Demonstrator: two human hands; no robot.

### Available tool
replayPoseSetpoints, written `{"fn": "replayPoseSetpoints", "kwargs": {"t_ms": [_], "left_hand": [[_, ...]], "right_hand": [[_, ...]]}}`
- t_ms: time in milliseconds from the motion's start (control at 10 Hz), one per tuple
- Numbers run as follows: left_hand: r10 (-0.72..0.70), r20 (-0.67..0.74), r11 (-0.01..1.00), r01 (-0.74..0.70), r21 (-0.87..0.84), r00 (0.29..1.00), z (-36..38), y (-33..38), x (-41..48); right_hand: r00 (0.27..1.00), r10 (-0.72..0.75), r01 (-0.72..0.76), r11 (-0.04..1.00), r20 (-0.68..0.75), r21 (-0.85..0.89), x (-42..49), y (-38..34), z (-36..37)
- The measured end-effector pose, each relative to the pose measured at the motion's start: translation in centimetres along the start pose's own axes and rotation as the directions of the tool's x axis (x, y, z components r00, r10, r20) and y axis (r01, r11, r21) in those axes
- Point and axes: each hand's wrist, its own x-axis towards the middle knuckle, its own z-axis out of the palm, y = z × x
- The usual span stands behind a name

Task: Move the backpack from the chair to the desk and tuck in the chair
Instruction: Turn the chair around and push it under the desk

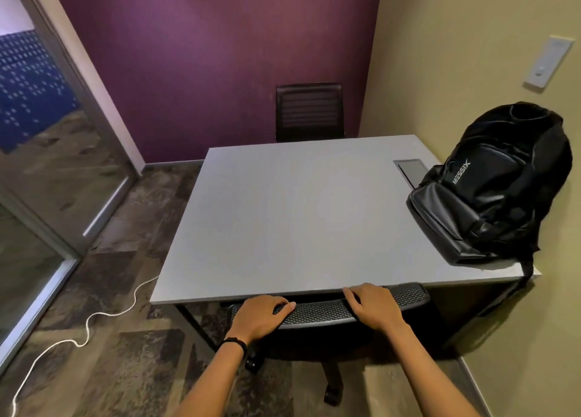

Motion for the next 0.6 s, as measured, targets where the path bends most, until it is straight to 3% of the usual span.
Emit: {"fn": "replayPoseSetpoints", "kwargs": {"t_ms": [200,400,500,600], "left_hand": [[0.009,0.036,1.0,-0.009,0.01,0.999,-0.7,-1.6,1.1],[0.029,0.055,0.999,-0.027,-0.033,0.998,-0.8,-2.1,1.9],[0.031,0.113,0.999,-0.027,-0.036,0.993,-1.1,-1.9,2.5],[0.05,0.041,0.998,-0.051,0.024,0.998,-3.1,-1.3,5.5]], "right_hand": [[0.997,-0.032,0.029,0.999,0.068,0.037,1.3,-1.1,0.1],[0.98,0.042,-0.057,0.995,0.194,0.077,3.0,-0.6,-0.2],[0.984,0.045,-0.064,0.992,0.173,0.109,5.4,-0.2,-0.9],[1.0,0.008,-0.008,0.994,-0.003,0.106,9.8,-0.9,-3.7]]}}
